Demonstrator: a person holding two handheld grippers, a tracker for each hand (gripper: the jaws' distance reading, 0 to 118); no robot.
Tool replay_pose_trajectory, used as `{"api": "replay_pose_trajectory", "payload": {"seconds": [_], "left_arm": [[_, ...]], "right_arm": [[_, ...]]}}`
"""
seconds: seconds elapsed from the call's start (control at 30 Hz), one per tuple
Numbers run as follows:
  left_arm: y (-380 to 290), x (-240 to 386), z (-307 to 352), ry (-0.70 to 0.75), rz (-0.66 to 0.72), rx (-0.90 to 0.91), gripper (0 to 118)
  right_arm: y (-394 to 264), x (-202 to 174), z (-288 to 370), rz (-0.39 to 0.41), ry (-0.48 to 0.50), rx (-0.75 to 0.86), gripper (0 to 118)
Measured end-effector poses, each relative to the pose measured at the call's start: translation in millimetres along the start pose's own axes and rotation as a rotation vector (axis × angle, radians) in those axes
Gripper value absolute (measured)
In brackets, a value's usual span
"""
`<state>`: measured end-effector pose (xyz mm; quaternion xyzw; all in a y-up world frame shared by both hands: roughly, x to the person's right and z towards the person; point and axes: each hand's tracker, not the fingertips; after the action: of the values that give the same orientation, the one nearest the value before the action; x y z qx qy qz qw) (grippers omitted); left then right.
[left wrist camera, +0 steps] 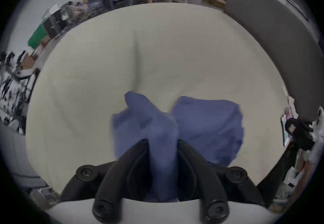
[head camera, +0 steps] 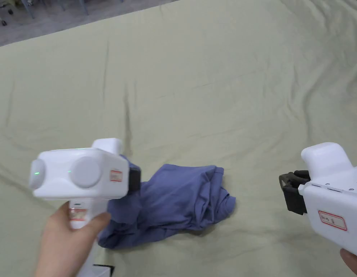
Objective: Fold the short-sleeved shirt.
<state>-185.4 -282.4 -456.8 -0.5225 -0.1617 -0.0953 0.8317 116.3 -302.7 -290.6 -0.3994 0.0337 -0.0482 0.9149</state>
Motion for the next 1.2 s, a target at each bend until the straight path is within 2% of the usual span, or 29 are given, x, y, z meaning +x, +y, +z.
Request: {"api": "replay_pose_trajectory", "payload": {"seconds": [0.13, 0.23, 0.27, 0.3, 0.37, 0.4, 0.47, 0.53, 0.6, 0.63, 0.67, 0.7, 0.73, 0.8, 0.83, 0.9, 0.97, 1.03, 1.13, 1.2], "left_arm": [[15.6, 44.5, -48.9, -0.127, -0.026, -0.061, 16], [10.9, 59.2, -69.6, -0.108, -0.015, -0.059, 16], [9.2, 59.5, -70.8, -0.111, -0.014, -0.055, 24], [8.4, 56.1, -68.1, -0.134, 0.001, -0.042, 42], [6.1, 42.2, -49.4, -0.290, 0.102, 0.006, 95], [5.0, 36.8, -34.1, -0.308, 0.113, 0.045, 99], [-0.6, 21.5, 11.2, -0.306, 0.094, 0.156, 99], [-6.4, 4.6, 41.8, -0.251, 0.058, 0.251, 106], [-10.3, -11.8, 54.7, -0.156, 0.066, 0.257, 108], [-10.1, -21.4, 49.8, -0.130, 0.084, 0.238, 104], [-8.7, -28.7, 38.2, -0.134, 0.113, 0.178, 70], [-7.4, -30.6, 25.4, -0.130, 0.119, 0.135, 16], [-8.0, -23.4, 10.2, -0.119, 0.099, 0.115, 0], [-9.7, -5.8, -22.3, -0.108, 0.090, 0.115, 0], [-9.6, 4.0, -36.3, -0.145, 0.060, 0.029, 0], [-12.7, 30.8, -68.5, -0.222, 0.023, -0.015, 0], [-14.6, 63.0, -75.2, -0.134, -0.083, 0.005, 0], [-10.4, 87.9, -73.2, -0.138, -0.096, 0.016, 0], [-3.3, 115.9, -74.0, -0.151, -0.200, 0.037, 0], [0.0, 122.8, -76.9, -0.170, -0.200, 0.030, 0]], "right_arm": [[-7.8, 18.0, 6.1, -0.031, -0.032, -0.009, 3], [-13.4, 29.0, 6.9, -0.054, -0.049, -0.019, 3], [-14.5, 31.5, 6.6, -0.059, -0.051, -0.022, 3], [-15.5, 32.7, 5.6, -0.062, -0.052, -0.024, 3], [-16.0, 33.6, 2.6, -0.066, -0.051, -0.032, 3], [-15.8, 33.1, 1.3, -0.066, -0.049, -0.035, 3], [-15.7, 29.5, -0.7, -0.060, -0.043, -0.041, 3], [-14.8, 26.0, -2.8, -0.056, -0.039, -0.043, 3], [-14.1, 20.5, -4.4, -0.048, -0.031, -0.046, 3], [-13.8, 18.1, -5.1, -0.044, -0.030, -0.045, 3], [-13.3, 16.0, -5.8, -0.041, -0.030, -0.047, 3], [-13.5, 13.7, -6.4, -0.037, -0.029, -0.049, 3], [-13.0, 12.1, -7.0, -0.033, -0.028, -0.052, 3], [-12.3, 10.2, -7.3, -0.028, -0.033, -0.055, 3], [-11.9, 10.0, -7.5, -0.027, -0.035, -0.058, 3], [-11.2, 10.6, -8.0, -0.023, -0.041, -0.065, 3], [-10.5, 12.4, -10.0, -0.022, -0.052, -0.074, 3], [-8.9, 13.5, -12.4, -0.022, -0.055, -0.078, 3], [-5.7, 12.9, -16.5, -0.022, -0.055, -0.079, 3], [-2.5, 11.5, -16.8, -0.028, -0.048, -0.073, 3]]}}
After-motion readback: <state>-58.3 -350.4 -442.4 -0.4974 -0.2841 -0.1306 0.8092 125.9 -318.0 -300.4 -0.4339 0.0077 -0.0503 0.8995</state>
